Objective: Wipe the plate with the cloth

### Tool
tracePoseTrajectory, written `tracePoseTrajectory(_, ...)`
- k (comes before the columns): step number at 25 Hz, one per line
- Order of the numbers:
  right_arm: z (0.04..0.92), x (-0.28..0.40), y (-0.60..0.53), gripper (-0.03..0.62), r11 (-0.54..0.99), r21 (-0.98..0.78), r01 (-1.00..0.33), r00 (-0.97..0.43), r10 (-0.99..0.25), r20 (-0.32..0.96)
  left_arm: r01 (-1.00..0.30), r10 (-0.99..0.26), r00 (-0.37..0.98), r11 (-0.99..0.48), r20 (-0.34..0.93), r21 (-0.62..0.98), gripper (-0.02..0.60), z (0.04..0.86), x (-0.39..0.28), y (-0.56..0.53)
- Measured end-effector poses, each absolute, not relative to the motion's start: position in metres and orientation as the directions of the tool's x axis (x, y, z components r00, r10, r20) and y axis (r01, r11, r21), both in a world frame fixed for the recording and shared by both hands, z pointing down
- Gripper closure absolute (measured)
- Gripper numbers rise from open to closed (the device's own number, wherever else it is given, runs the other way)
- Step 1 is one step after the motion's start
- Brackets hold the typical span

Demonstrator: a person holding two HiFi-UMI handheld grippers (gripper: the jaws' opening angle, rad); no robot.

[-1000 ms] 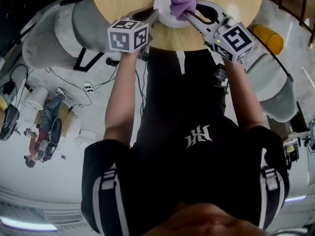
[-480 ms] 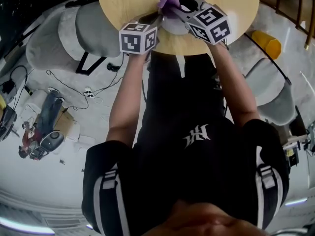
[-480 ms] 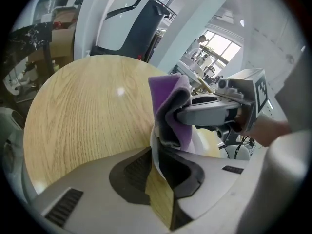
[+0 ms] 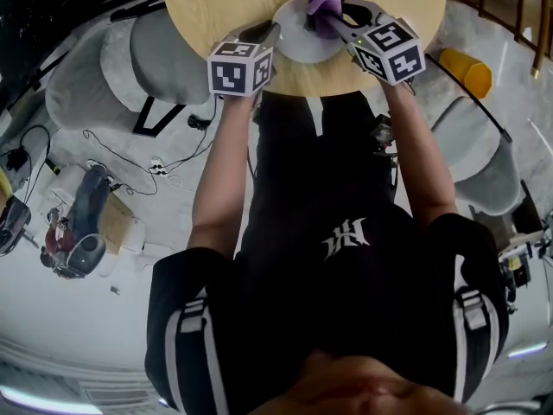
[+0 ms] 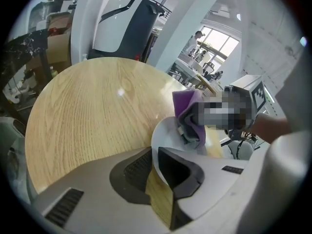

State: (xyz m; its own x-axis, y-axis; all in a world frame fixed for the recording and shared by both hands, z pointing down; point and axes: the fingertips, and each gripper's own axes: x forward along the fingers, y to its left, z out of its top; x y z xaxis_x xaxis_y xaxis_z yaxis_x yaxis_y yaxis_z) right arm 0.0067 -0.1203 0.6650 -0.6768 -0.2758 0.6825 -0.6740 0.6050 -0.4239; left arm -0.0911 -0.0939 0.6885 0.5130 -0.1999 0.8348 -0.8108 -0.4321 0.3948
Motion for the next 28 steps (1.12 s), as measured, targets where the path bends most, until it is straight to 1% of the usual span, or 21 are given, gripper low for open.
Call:
tracePoseTrajectory(8, 0.662, 0.059, -0.108, 0.499, 0.554, -0.389, -0.737, -0.615, -0.310, 0.725, -0.814, -0.196, 0.503, -0.434, 0.842, 0.385, 0.529, 0.689, -0.091, -0.093)
tracePoseTrajectory(11, 0.655, 0.065, -0.108, 0.499, 0.529, -0.381, -0.758, -0.599, -0.333, 0.728, -0.815, -0.199, 0.499, -0.437, 0.843, 0.380, 0.529, 0.689, -0.092, -0.093)
tracePoseTrajectory(13, 0.641, 0.054, -0.111, 0.499, 0.540, -0.392, -0.744, -0.623, -0.352, 0.698, -0.816, -0.201, 0.499, -0.436, 0.843, 0.379, 0.529, 0.689, -0.092, -0.092)
tracePoseTrajectory(15, 0.628, 0.029, -0.113, 0.499, 0.571, -0.419, -0.705, -0.671, -0.349, 0.654, -0.817, -0.203, 0.499, -0.434, 0.843, 0.379, 0.529, 0.688, -0.091, -0.091)
tracePoseTrajectory(19, 0.628, -0.028, -0.112, 0.499, 0.615, -0.496, -0.613, -0.756, -0.274, 0.595, -0.822, -0.207, 0.495, -0.425, 0.844, 0.378, 0.529, 0.688, -0.090, -0.091)
tracePoseTrajectory(21, 0.637, -0.045, -0.110, 0.499, 0.616, -0.518, -0.593, -0.767, -0.237, 0.596, -0.822, -0.208, 0.495, -0.426, 0.843, 0.378, 0.529, 0.688, -0.088, -0.091)
tracePoseTrajectory(24, 0.657, -0.054, -0.105, 0.499, 0.618, -0.517, -0.592, -0.751, -0.192, 0.632, -0.821, -0.209, 0.496, -0.428, 0.843, 0.377, 0.529, 0.688, -0.088, -0.090)
tracePoseTrajectory(28, 0.671, -0.039, -0.103, 0.499, 0.618, -0.489, -0.616, -0.716, -0.181, 0.674, -0.818, -0.198, 0.496, -0.433, 0.845, 0.379, 0.531, 0.688, -0.090, -0.089)
